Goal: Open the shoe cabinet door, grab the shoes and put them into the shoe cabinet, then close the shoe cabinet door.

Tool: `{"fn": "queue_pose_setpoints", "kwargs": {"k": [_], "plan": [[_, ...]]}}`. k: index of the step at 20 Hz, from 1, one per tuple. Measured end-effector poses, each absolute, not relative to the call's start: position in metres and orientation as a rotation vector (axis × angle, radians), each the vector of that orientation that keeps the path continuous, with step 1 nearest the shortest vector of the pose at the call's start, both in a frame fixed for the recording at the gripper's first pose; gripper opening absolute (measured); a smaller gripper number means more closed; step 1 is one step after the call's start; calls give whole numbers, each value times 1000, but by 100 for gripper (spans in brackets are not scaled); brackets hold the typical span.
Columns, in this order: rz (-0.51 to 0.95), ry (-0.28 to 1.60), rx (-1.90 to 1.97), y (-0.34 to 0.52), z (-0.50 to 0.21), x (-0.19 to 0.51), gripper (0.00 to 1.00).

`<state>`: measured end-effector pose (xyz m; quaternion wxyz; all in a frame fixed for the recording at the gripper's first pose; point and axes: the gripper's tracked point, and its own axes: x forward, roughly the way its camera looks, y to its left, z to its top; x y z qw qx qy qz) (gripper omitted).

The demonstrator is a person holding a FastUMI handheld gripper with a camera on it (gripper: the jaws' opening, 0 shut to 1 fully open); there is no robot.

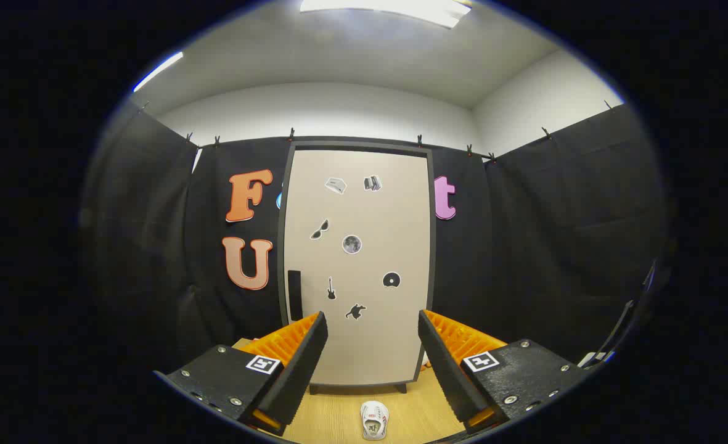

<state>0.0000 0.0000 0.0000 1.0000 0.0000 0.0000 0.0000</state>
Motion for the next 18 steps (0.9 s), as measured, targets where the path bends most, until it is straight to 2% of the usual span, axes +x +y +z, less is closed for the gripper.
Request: {"fn": "queue_pose_setpoints", "kwargs": {"k": [18], "plan": [[37, -8, 3, 34, -1, 13, 92]]}}
